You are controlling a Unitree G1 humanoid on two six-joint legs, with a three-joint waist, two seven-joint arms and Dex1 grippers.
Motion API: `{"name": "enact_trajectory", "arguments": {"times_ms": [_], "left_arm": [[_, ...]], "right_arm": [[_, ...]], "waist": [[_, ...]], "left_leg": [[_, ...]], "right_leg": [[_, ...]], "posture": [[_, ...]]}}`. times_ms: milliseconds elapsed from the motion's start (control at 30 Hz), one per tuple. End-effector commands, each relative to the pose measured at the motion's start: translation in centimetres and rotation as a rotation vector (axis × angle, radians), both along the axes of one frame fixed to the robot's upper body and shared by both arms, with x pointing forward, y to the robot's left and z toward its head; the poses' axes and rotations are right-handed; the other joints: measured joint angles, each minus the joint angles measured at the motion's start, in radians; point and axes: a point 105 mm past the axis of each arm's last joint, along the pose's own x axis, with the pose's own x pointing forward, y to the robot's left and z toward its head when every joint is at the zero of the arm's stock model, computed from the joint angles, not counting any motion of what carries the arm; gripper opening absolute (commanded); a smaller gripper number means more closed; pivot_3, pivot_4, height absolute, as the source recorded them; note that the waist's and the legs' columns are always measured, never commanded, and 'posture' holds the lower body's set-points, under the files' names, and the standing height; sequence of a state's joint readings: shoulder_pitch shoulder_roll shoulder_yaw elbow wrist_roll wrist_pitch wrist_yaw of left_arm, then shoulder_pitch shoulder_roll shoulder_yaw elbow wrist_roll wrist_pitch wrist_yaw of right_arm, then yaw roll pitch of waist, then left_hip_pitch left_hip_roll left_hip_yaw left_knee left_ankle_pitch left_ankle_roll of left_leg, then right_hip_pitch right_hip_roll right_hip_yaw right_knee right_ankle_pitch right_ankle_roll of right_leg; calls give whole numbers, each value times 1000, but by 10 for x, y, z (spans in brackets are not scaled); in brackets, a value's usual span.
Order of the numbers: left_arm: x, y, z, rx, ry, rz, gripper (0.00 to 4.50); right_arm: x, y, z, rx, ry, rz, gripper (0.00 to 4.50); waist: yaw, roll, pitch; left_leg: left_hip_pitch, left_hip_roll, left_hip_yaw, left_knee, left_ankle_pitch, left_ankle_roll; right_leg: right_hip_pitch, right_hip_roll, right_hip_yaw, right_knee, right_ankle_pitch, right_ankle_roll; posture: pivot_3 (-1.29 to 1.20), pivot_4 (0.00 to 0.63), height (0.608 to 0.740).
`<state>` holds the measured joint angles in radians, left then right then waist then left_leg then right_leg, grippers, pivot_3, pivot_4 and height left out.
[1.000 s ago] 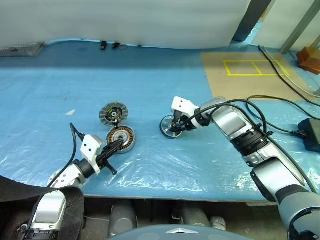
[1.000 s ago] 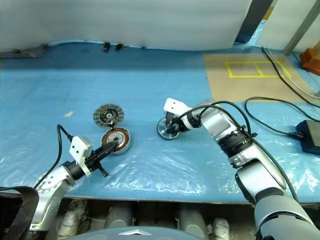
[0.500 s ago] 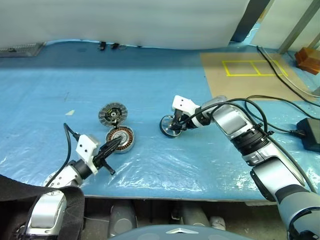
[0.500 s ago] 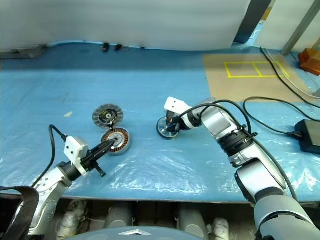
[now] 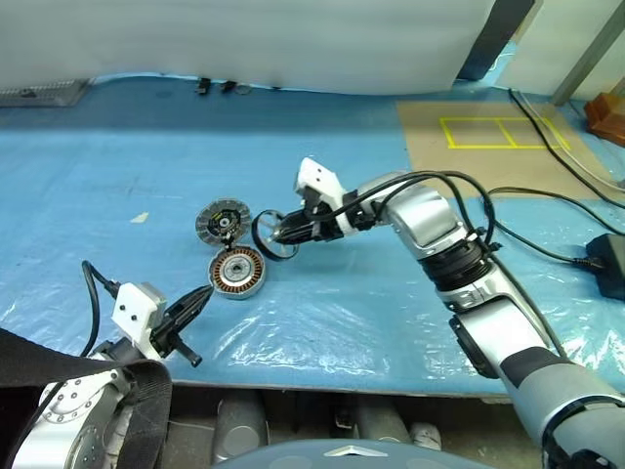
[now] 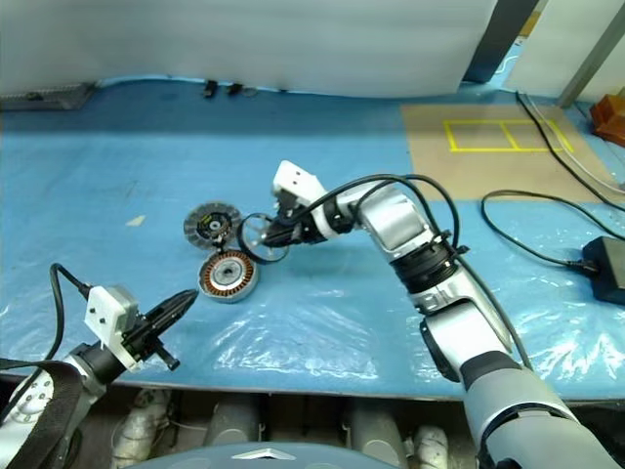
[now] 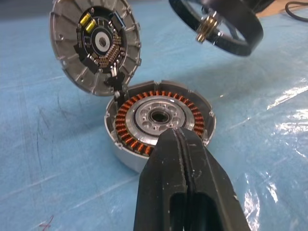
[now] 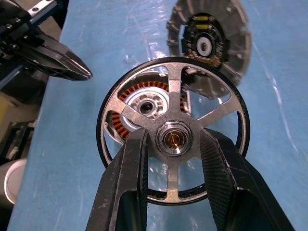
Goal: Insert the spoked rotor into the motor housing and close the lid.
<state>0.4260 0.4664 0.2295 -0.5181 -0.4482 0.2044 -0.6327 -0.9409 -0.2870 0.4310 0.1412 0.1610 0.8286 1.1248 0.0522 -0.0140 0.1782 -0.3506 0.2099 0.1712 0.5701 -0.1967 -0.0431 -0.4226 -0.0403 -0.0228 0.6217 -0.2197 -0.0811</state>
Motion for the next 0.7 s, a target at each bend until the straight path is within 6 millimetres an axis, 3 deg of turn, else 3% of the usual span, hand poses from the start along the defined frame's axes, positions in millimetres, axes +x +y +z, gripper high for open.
{"name": "enact_trajectory", "arguments": {"times_ms": [33,333,700], "left_arm": [[-1,-5,12,8,-46,0,0],[-12,5,4,-4,-35,66,0],[-22,10,-4,-7,-21,101,0]], "right_arm": [[-5,17,13,19,-53,58,1207],[-14,47,11,27,-59,126,1207],[-12,64,-14,-9,-80,137,1207]], "waist": [[-3,0,0],[-11,0,0],[-11,0,0]], "left_leg": [[0,0,0,0,0,0],[0,0,0,-2,0,0],[0,2,0,-2,0,0]], "right_leg": [[0,1,0,0,0,0],[-1,1,0,-2,0,0],[0,1,0,-2,0,0]], "posture": [[0,150,740],[0,150,740],[0,150,740]]}}
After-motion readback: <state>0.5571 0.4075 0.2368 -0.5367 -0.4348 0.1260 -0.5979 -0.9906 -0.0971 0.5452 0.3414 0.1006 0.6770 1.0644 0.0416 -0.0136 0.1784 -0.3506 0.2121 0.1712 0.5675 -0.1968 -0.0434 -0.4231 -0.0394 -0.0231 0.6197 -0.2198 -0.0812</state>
